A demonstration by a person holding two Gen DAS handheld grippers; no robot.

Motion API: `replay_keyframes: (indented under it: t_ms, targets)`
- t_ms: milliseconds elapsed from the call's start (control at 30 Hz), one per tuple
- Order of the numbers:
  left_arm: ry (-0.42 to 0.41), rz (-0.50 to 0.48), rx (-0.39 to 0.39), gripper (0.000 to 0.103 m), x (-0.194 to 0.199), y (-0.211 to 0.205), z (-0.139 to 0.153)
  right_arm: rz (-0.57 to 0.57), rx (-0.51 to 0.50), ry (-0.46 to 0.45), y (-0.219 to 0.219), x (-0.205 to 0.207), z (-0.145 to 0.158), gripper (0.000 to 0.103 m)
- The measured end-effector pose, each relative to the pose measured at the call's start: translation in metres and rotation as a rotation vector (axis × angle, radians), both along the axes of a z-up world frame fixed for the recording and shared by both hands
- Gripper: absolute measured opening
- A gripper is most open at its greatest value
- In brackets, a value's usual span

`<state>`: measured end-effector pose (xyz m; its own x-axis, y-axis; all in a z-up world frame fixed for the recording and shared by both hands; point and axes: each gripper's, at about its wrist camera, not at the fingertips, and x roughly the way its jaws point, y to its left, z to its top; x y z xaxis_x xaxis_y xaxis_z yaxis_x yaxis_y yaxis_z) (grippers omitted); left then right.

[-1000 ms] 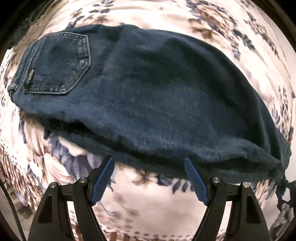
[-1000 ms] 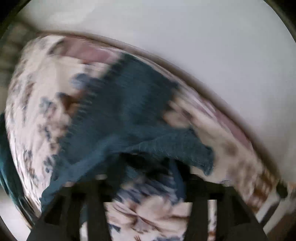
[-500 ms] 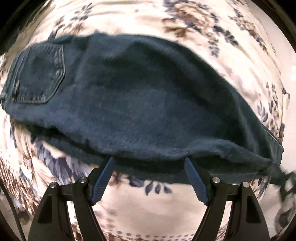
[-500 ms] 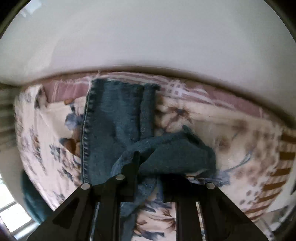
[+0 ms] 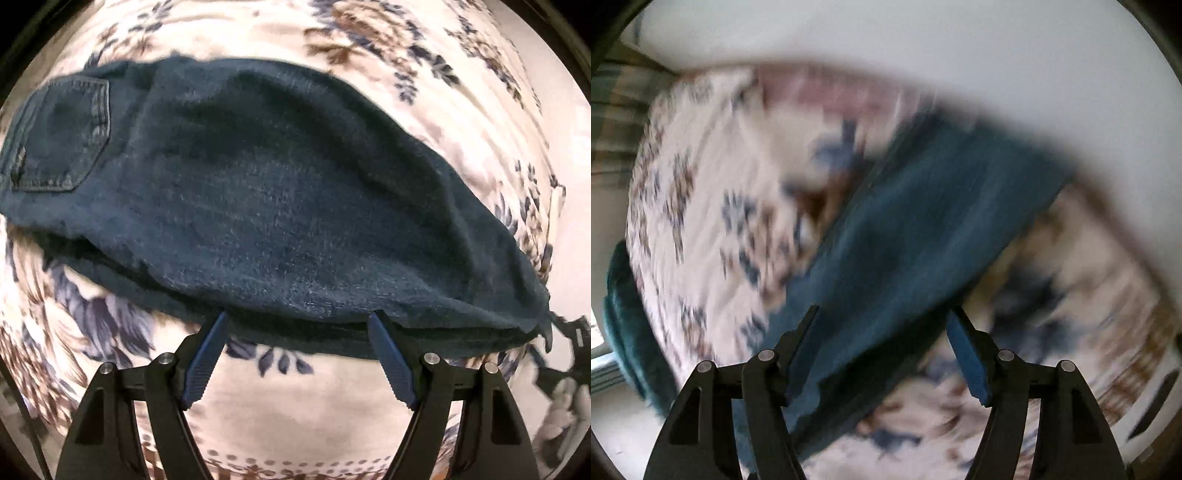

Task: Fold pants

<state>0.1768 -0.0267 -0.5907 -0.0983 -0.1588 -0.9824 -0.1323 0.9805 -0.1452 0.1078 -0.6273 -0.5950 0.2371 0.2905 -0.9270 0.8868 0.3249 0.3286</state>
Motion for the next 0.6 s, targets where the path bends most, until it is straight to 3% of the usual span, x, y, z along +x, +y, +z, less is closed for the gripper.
replay_keyframes:
  t_ms: [67,100,133,200,300,367,400,433,500,600]
  targets:
    - [0.023,0.028,-0.013,0.077,-0.002,0.004,-0.01,-0.059,0.054,-0.004,0.011,0.0,-0.031,0.064]
    - [0.03,0.037,-0.017,0.077,-0.002,0.005,-0.014,-0.082,0.047,-0.003,0.015,-0.004,-0.04,0.026]
    - [0.036,0.042,-0.015,0.077,-0.003,0.008,-0.018,-0.089,0.026,0.016,0.016,-0.012,-0.041,0.008]
    - [0.039,0.044,-0.002,0.077,-0.01,0.014,-0.022,-0.081,-0.03,0.054,0.019,-0.033,-0.044,0.008]
    - [0.049,0.026,0.022,0.077,-0.019,0.017,-0.027,0.04,-0.003,0.096,0.019,-0.042,-0.056,0.019]
    - [0.055,0.013,0.026,0.077,-0.027,0.017,-0.032,0.089,-0.034,0.066,0.012,-0.042,-0.038,0.024]
    - [0.05,0.005,0.027,0.077,-0.034,0.016,-0.034,0.08,-0.079,0.062,0.006,-0.046,-0.026,0.036]
    - [0.041,-0.005,0.03,0.077,-0.036,0.013,-0.033,0.033,-0.14,0.037,-0.006,-0.055,-0.01,0.056]
    - [0.01,-0.033,0.04,0.077,-0.042,0.001,-0.029,-0.072,-0.218,0.003,-0.027,-0.068,0.008,0.076]
    - [-0.055,-0.093,0.064,0.077,-0.045,-0.026,-0.025,-0.17,-0.23,0.023,-0.063,-0.077,-0.003,0.076]
